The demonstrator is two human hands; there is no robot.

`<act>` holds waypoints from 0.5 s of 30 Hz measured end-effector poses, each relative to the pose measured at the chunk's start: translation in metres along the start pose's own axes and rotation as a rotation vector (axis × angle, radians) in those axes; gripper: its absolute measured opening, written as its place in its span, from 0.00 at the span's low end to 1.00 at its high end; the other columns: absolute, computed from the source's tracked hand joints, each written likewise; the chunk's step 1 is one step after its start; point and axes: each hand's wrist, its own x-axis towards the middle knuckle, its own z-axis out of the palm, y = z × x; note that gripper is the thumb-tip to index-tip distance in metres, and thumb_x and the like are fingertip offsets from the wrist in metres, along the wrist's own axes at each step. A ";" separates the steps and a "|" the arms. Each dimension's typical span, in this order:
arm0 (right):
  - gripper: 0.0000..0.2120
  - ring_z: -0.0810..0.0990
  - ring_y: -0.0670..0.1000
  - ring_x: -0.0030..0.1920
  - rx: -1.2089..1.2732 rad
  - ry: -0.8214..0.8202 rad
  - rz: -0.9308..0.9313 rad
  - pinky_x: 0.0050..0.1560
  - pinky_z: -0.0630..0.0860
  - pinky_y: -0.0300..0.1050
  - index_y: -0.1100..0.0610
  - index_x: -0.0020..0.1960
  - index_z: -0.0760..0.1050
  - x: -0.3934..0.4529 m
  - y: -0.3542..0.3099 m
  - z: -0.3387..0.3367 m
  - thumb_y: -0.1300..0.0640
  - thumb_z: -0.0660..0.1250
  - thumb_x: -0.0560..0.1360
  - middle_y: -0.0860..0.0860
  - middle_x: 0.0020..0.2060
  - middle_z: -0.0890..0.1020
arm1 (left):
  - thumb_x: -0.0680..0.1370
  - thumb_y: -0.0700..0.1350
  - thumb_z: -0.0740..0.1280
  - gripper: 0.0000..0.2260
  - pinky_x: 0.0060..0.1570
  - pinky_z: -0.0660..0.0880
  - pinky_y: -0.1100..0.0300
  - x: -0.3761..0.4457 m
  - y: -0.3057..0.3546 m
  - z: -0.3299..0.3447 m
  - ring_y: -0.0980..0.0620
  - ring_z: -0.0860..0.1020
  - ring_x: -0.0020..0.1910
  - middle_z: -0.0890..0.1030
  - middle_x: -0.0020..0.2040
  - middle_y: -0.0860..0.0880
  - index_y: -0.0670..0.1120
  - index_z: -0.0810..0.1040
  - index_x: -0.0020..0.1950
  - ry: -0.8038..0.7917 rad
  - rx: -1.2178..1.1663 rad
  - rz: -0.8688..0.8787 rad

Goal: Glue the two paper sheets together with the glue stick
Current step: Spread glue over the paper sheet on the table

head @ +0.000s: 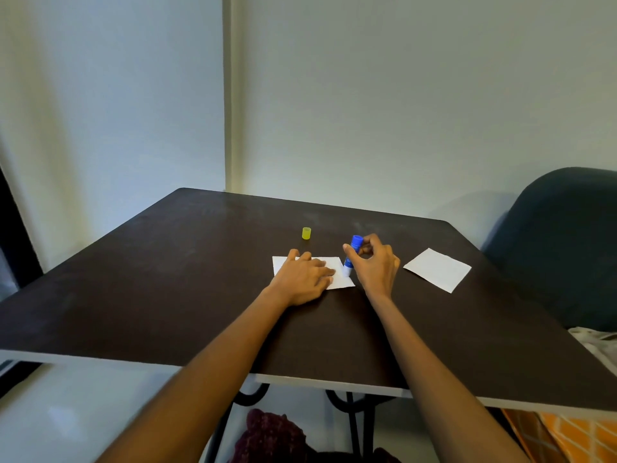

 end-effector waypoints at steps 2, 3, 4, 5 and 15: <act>0.13 0.73 0.48 0.44 -0.008 -0.002 -0.013 0.54 0.61 0.45 0.53 0.46 0.74 -0.005 0.000 -0.004 0.44 0.71 0.70 0.50 0.37 0.81 | 0.81 0.54 0.49 0.20 0.64 0.57 0.48 -0.001 0.001 -0.001 0.49 0.70 0.63 0.73 0.69 0.50 0.54 0.70 0.69 0.009 -0.006 -0.037; 0.13 0.73 0.48 0.44 -0.012 -0.004 -0.019 0.54 0.61 0.45 0.53 0.46 0.74 -0.007 0.001 -0.006 0.44 0.71 0.70 0.49 0.37 0.81 | 0.81 0.54 0.49 0.20 0.63 0.57 0.48 -0.001 0.002 -0.001 0.48 0.70 0.63 0.73 0.68 0.50 0.53 0.70 0.69 0.014 0.001 -0.043; 0.13 0.72 0.47 0.44 -0.012 -0.003 -0.020 0.54 0.62 0.46 0.52 0.46 0.74 -0.009 0.001 -0.008 0.44 0.71 0.70 0.49 0.37 0.80 | 0.81 0.54 0.49 0.20 0.63 0.58 0.48 -0.001 0.002 -0.001 0.48 0.70 0.63 0.73 0.68 0.49 0.53 0.70 0.69 0.016 0.011 -0.044; 0.13 0.73 0.48 0.44 -0.008 -0.003 -0.017 0.54 0.63 0.46 0.52 0.46 0.73 -0.010 0.002 -0.011 0.44 0.71 0.70 0.49 0.37 0.80 | 0.81 0.54 0.49 0.20 0.63 0.58 0.48 0.000 0.002 -0.001 0.48 0.70 0.63 0.73 0.68 0.49 0.53 0.70 0.69 0.014 0.019 -0.048; 0.13 0.76 0.49 0.48 0.089 -0.051 -0.026 0.58 0.69 0.51 0.53 0.46 0.76 -0.020 -0.005 -0.021 0.46 0.72 0.69 0.45 0.39 0.79 | 0.81 0.54 0.48 0.20 0.65 0.57 0.47 -0.003 0.003 -0.005 0.47 0.69 0.64 0.73 0.68 0.47 0.52 0.67 0.71 -0.028 0.098 -0.044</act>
